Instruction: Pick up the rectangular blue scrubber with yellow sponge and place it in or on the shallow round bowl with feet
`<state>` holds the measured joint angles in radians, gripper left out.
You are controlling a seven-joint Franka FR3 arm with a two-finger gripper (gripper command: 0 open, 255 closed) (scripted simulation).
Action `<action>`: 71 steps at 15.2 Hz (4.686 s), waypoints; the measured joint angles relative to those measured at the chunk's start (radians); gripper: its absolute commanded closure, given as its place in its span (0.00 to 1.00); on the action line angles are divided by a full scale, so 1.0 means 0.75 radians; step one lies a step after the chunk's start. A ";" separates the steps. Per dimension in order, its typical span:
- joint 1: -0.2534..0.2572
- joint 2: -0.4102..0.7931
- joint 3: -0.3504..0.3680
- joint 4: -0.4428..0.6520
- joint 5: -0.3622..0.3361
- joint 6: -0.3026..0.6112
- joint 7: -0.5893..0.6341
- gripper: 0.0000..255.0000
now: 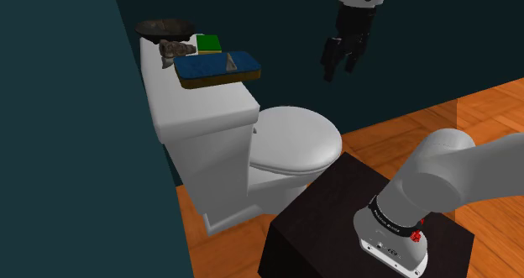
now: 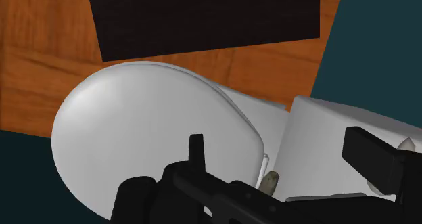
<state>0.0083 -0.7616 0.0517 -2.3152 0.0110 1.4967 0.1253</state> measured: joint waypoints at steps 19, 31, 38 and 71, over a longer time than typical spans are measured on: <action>-0.093 -0.056 1.010 -0.460 -1.448 1.100 0.313 0.00; -0.243 0.015 1.045 -0.446 -1.683 1.211 0.382 0.00; -0.250 0.009 1.051 -0.447 -1.682 1.216 0.382 1.00; -0.222 0.049 0.832 -0.159 -1.540 1.204 0.025 1.00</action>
<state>-0.1582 -0.7249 0.6760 -2.4343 -1.1438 2.3997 0.1441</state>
